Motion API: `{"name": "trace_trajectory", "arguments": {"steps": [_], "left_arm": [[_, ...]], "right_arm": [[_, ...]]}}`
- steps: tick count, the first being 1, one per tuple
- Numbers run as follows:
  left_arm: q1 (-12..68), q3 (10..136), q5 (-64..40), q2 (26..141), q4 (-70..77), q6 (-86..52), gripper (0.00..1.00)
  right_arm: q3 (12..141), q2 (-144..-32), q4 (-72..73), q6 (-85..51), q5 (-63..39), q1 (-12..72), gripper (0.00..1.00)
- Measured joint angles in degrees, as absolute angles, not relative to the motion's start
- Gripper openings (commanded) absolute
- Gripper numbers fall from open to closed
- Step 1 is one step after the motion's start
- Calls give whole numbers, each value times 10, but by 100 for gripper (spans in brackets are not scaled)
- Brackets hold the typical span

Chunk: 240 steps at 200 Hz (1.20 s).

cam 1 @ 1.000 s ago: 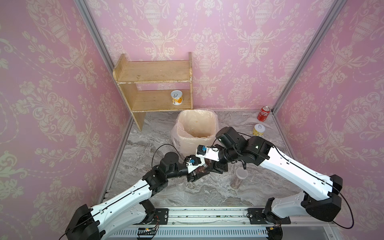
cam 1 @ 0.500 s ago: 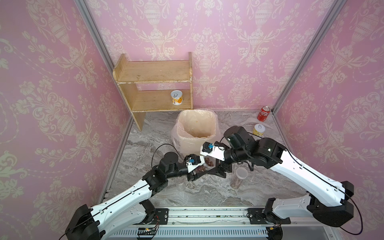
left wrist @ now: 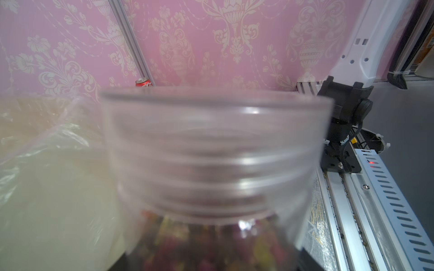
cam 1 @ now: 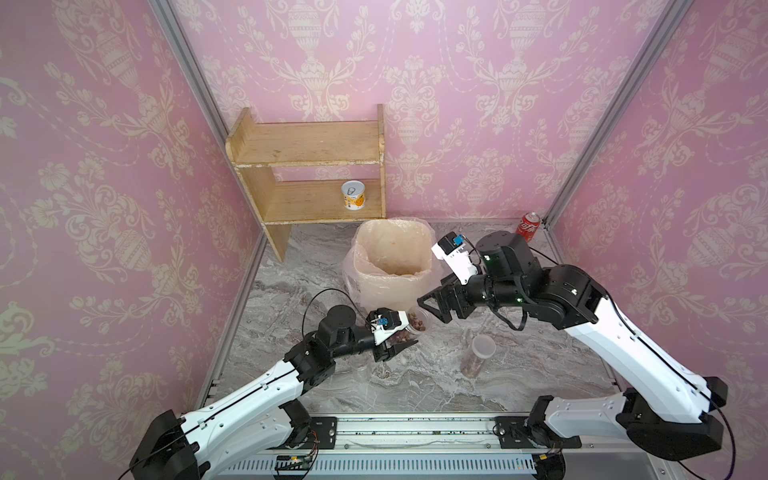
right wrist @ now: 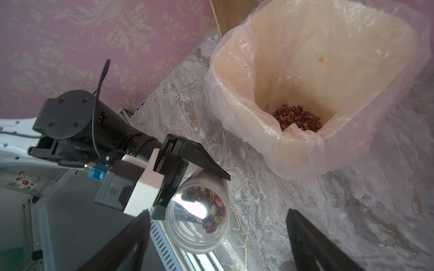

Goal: Empty the moldy dried flower tea in the jars
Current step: Unscrew the lid from the jar.

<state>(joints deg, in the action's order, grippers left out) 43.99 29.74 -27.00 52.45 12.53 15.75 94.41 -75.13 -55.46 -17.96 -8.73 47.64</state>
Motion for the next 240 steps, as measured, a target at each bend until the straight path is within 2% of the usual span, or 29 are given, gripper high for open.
{"name": "trace_trajectory", "arguments": {"steps": [46,126,189,216,240], "left_arm": [[440,297,-262,524,124,160,53],[440,297,-252,524,120,167,54],[440,297,-251,526,106,171,54],[440,297,-254,526,107,170,54],[440,297,-274,526,107,168,54]], "right_arm": [[928,-768,-565,-271,-103,477,84],[926,-800,-575,-288,-116,500,84],[938,-826,-591,-267,-121,513,52],[955,-837,-606,-192,-130,513,36],[961,-838,-624,-37,-160,511,38]]}}
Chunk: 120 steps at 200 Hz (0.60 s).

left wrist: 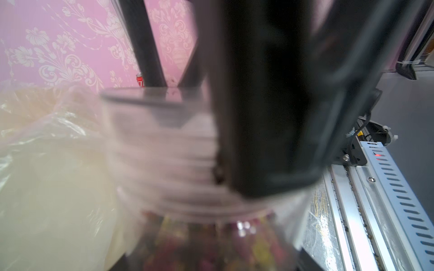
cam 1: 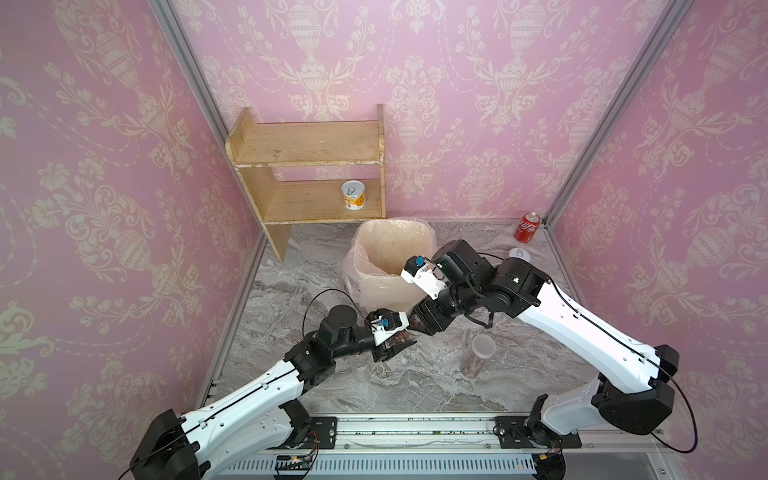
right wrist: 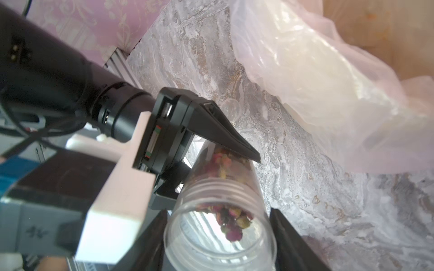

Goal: Empty the moldy dried flower tea in the jars
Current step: Unscrew the lid from the jar.

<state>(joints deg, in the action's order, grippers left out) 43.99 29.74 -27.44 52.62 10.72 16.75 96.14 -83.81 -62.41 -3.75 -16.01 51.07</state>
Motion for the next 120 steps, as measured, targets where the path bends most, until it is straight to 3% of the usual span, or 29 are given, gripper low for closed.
{"name": "trace_trajectory", "arguments": {"steps": [54,120], "left_arm": [[440,293,-319,526,122,142,56],[434,285,-328,534,133,117,56]], "right_arm": [[963,-823,-641,335,-177,519,36],[924,-778,-622,488,-136,539,36]]}}
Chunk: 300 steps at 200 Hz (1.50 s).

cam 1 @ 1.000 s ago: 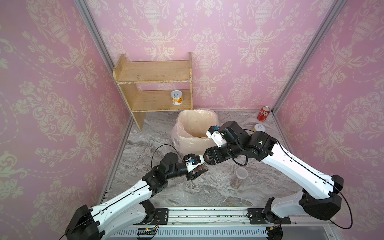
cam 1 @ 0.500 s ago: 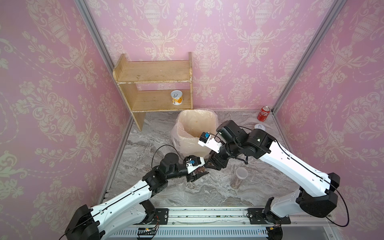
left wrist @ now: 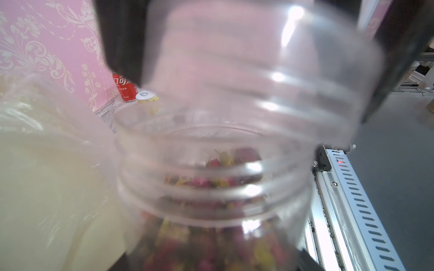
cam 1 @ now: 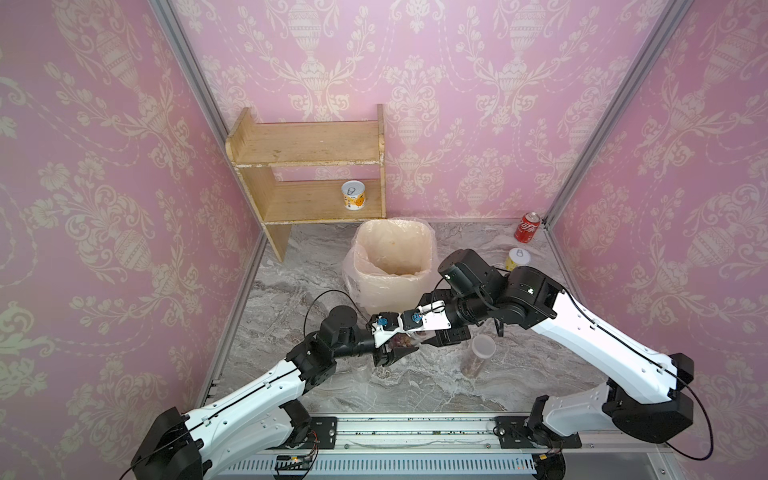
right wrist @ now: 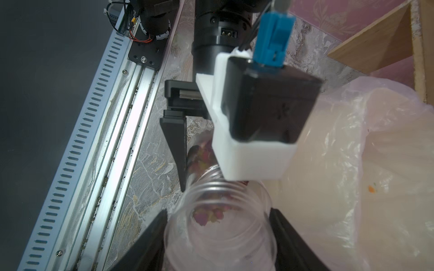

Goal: Empty the moldy dried flower tea in the jars
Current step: Unscrew the lid from the jar, then place the lid at the center of the board.

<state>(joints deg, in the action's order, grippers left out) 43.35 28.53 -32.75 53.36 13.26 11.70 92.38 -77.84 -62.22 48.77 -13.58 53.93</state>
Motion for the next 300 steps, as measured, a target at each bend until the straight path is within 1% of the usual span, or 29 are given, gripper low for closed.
{"name": "trace_trajectory", "arguments": {"steps": [38,64,98,139,174,215,266,300], "left_arm": [[433,274,-313,526,137,114,56],[433,269,-286,496,136,115,56],[433,269,-230,434,102,131,57],[429,293,-147,369,24,159,57],[390,319,-103,333,-5,166,57],[332,344,-99,327,-15,166,57],[320,357,-99,337,-14,171,57],[320,358,-100,338,-14,171,57]], "right_arm": [[893,-710,-581,475,-146,539,35],[856,-668,-554,425,-140,539,35],[748,-632,-501,333,-108,539,38],[613,-640,-422,235,-61,539,40],[558,-688,-355,181,-46,539,41],[554,-782,-298,163,-36,542,41],[617,-943,-292,163,-26,546,44],[670,-1015,-290,164,-22,546,47]]}}
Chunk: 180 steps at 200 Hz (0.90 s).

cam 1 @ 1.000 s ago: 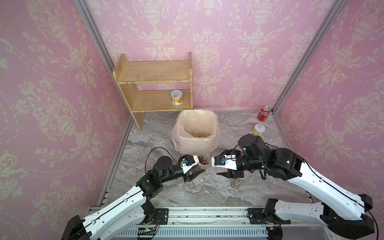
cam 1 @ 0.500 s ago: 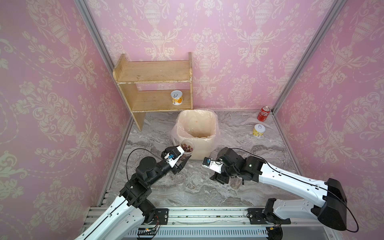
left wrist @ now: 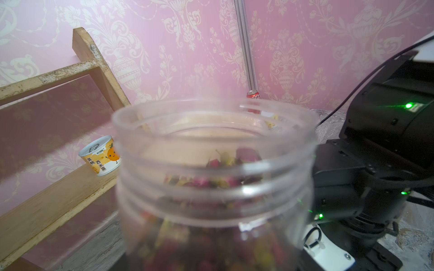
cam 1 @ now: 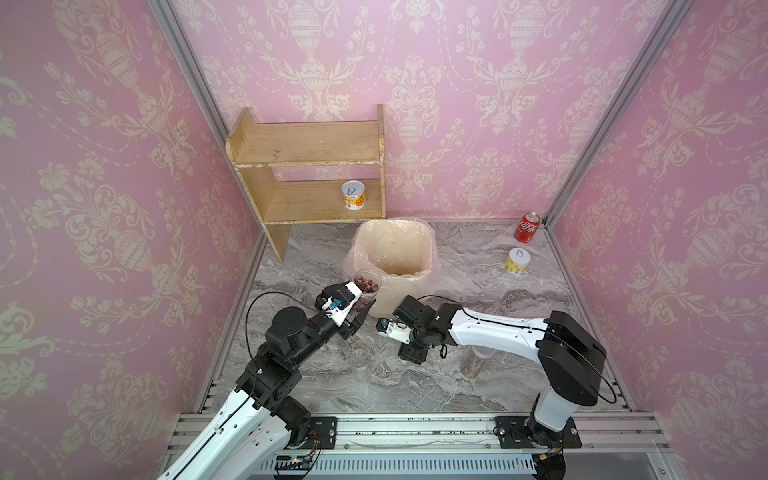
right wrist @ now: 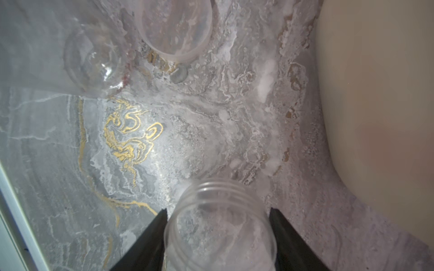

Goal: Empty the moldy dried flower tea in the jars
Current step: Place the lid at the center of the board.

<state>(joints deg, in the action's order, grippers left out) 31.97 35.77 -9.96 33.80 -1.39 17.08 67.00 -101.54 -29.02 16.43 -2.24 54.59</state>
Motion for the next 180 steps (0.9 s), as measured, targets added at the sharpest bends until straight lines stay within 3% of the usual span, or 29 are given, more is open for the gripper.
{"name": "trace_trajectory", "arguments": {"steps": [60,127,180], "left_arm": [[320,368,-101,334,-18,172,57],[320,381,-101,331,-24,178,58],[320,398,-101,333,-46,192,58]], "right_arm": [[744,-1104,-294,165,-21,546,52],[766,-1127,-308,163,-21,546,86],[767,-1121,-320,165,-26,546,93]]}}
